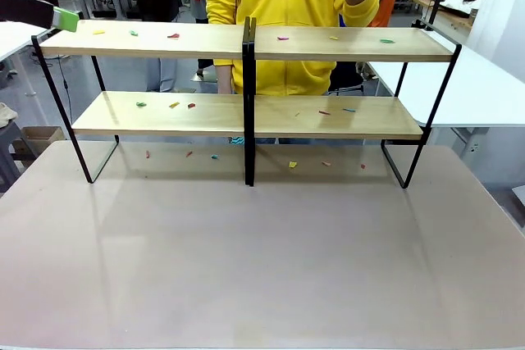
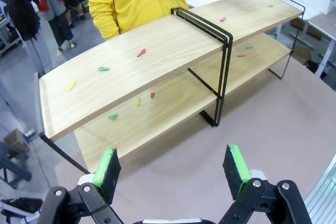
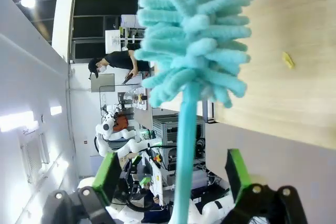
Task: Clean the shelves.
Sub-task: Pick up the Duster when the human hands it over.
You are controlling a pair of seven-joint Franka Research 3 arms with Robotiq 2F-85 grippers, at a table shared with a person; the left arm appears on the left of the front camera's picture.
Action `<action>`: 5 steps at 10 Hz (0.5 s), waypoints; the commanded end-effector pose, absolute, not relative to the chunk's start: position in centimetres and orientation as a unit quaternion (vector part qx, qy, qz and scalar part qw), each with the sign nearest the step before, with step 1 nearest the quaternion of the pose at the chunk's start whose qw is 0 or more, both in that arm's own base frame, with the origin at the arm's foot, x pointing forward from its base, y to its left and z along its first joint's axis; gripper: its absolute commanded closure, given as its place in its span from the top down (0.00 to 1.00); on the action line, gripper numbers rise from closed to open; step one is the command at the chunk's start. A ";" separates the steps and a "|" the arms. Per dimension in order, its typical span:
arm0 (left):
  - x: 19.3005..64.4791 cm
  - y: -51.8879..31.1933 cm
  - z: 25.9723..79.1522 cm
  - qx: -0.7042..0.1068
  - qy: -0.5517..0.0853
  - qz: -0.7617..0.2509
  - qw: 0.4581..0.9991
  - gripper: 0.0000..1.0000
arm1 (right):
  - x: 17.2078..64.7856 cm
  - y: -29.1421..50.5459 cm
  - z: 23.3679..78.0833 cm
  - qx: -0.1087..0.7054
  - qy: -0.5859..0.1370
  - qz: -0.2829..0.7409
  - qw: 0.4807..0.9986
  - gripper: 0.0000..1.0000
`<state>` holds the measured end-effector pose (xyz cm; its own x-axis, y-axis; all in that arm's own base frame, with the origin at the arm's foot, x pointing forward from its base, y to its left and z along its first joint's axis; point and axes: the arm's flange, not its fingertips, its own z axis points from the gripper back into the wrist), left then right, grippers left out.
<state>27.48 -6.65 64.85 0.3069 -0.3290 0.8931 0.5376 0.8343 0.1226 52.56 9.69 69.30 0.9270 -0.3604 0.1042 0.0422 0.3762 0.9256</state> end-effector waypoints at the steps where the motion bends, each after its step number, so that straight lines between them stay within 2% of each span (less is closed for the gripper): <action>1: 27.5 -6.7 64.8 -0.104 -0.526 -0.267 0.801 1.00 | 52.5 9.4 69.7 0.556 -0.144 -0.128 0.808 0.72; 3: 27.5 -6.7 64.8 -0.104 -0.526 -0.267 0.801 1.00 | 52.4 9.5 69.6 0.554 -0.133 -0.123 0.813 0.19; 4: 27.5 -6.7 64.8 -0.104 -0.526 -0.267 0.801 1.00 | 52.4 9.6 69.5 0.551 -0.133 -0.124 0.814 0.00; 5: 27.5 -6.7 64.8 -0.104 -0.526 -0.267 0.801 1.00 | 52.5 9.6 69.4 0.551 -0.131 -0.125 0.814 0.00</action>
